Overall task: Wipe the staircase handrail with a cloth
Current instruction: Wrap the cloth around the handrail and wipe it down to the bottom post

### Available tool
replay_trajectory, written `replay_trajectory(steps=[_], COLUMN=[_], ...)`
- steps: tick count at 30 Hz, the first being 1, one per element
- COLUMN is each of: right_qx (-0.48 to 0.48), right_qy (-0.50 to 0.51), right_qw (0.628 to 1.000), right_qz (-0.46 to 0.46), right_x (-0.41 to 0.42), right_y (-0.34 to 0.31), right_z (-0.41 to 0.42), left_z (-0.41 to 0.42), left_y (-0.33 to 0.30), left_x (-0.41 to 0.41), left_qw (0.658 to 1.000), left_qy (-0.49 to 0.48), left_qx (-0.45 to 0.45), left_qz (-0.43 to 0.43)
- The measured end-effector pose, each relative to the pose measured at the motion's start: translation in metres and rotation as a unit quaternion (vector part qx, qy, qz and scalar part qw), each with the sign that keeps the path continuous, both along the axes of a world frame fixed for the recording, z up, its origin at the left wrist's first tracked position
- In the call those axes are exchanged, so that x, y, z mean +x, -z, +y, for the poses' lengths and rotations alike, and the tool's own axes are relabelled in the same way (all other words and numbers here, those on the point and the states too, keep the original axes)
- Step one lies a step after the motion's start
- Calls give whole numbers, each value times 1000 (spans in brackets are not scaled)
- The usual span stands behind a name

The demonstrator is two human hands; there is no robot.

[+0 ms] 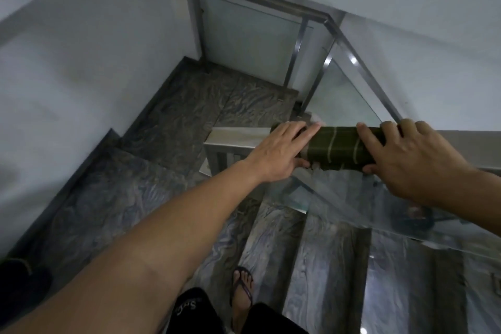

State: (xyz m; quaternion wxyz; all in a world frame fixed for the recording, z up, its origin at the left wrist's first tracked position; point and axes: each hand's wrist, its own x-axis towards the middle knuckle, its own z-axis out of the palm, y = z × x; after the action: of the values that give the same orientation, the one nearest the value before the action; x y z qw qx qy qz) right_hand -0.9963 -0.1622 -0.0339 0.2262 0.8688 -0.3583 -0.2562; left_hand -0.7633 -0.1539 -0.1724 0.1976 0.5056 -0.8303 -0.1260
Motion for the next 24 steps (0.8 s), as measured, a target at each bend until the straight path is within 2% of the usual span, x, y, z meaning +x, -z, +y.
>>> replay_trajectory(steps=[7,15,24], right_qx=[-2,-17,-19], right_qy=[18,37,127], right_qw=[1000,999,991], right_qz=[1,0,-31], right_x=[59,104,153], right_y=[38,72,102], right_z=[0,0,-1], left_z=[-4,-8,-16], left_y=[36,72,107], left_x=[56,99,143], left_qw=[1000,999,999], left_qy=[1,13,14], left_qx=[5,-24,-38], left_qz=[-12,17,31])
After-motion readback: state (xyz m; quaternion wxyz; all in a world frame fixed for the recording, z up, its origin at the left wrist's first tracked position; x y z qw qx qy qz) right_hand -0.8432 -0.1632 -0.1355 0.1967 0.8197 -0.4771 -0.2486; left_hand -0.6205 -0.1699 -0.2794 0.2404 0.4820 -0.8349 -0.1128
